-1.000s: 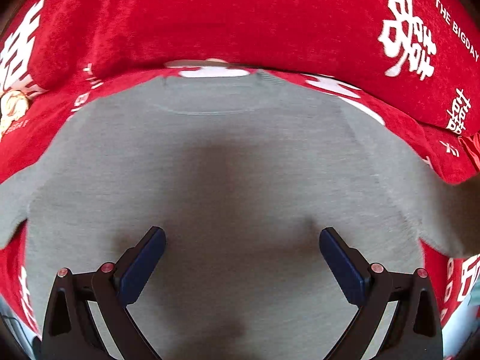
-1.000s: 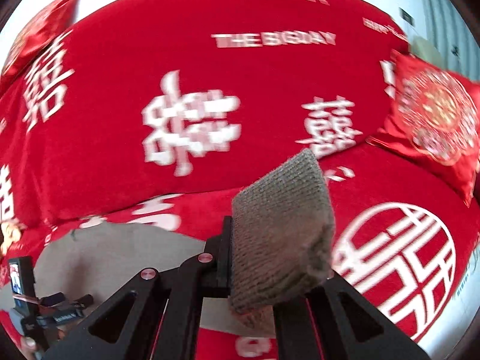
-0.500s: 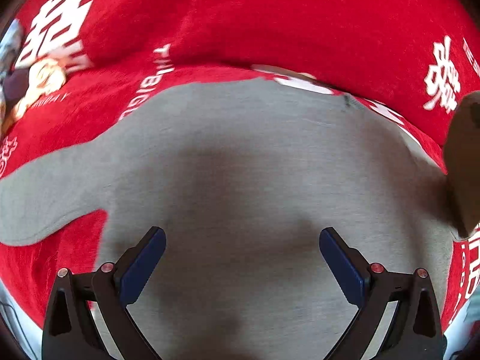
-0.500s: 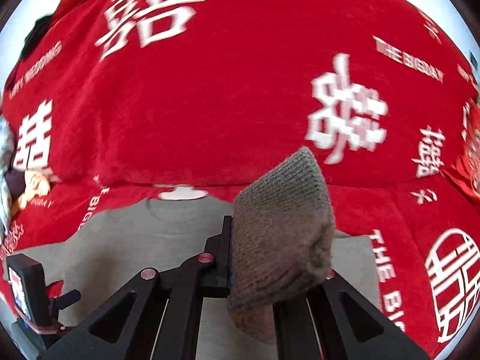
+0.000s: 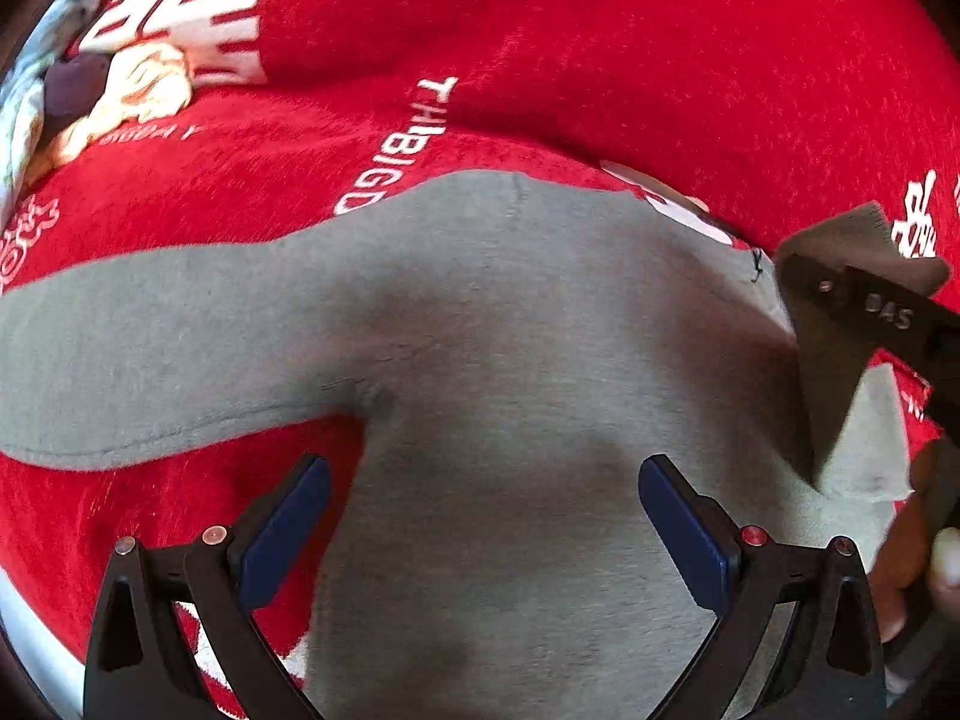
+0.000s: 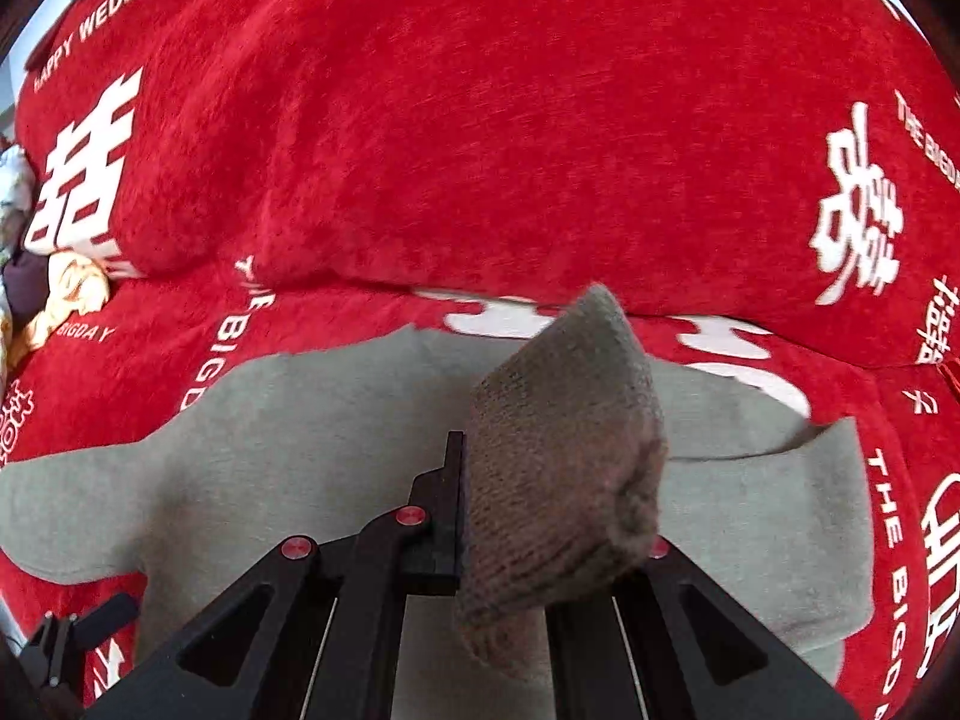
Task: Fold small clothes
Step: 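Carry the held sleeve across the sweater body toward the left tool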
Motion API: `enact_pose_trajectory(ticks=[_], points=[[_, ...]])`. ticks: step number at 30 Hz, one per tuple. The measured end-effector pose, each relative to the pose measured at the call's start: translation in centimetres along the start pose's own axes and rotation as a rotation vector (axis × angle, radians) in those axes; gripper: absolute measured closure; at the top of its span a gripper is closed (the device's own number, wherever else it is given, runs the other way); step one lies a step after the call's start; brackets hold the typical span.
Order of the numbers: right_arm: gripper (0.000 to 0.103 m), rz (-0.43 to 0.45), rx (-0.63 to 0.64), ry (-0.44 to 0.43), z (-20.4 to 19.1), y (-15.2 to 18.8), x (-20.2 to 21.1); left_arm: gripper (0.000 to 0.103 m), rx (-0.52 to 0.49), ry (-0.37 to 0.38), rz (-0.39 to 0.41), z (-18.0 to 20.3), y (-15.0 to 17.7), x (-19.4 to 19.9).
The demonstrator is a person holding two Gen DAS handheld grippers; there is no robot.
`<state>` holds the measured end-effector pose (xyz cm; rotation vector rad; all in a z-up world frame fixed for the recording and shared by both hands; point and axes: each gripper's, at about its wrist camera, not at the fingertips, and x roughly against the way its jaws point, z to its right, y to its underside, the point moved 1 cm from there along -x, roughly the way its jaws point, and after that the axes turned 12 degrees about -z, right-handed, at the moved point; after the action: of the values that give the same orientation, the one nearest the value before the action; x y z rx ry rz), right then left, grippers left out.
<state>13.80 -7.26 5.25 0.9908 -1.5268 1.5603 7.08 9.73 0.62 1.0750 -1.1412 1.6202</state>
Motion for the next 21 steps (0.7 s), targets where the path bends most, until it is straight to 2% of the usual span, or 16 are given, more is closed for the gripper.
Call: enact_pose_trajectory(ticks=[9,13,15,17,19,21], points=[[0.098,-0.024,0.052,-0.046,-3.9,0.4,-0.9,0.0,0.058,0.021,0.043,-3.0,0.1,1.8],[0.098,-0.046,0.071,-0.055,-4.9,0.8,-1.6,0.0,0.063,0.021,0.035,-3.5,0.1,1.5],[0.094,-0.064,0.064,-0.073,-4.9,0.9,-2.1,0.0,0.07,0.024,0.03,-3.7,0.0,1.2],[0.092,-0.082,0.057,-0.133,-4.9,1.0,-2.3,0.0,0.079,0.029,0.034,-3.9,0.1,1.2],[0.08,-0.09,0.073,-0.193,-5.2,1.0,-2.1,0.0,0.09,0.029,0.041,-4.2,0.2,1.4],[0.051,-0.078,0.095,-0.222,-5.5,1.0,-1.4,0.0,0.11,0.033,0.05,-4.5,0.3,1.6]])
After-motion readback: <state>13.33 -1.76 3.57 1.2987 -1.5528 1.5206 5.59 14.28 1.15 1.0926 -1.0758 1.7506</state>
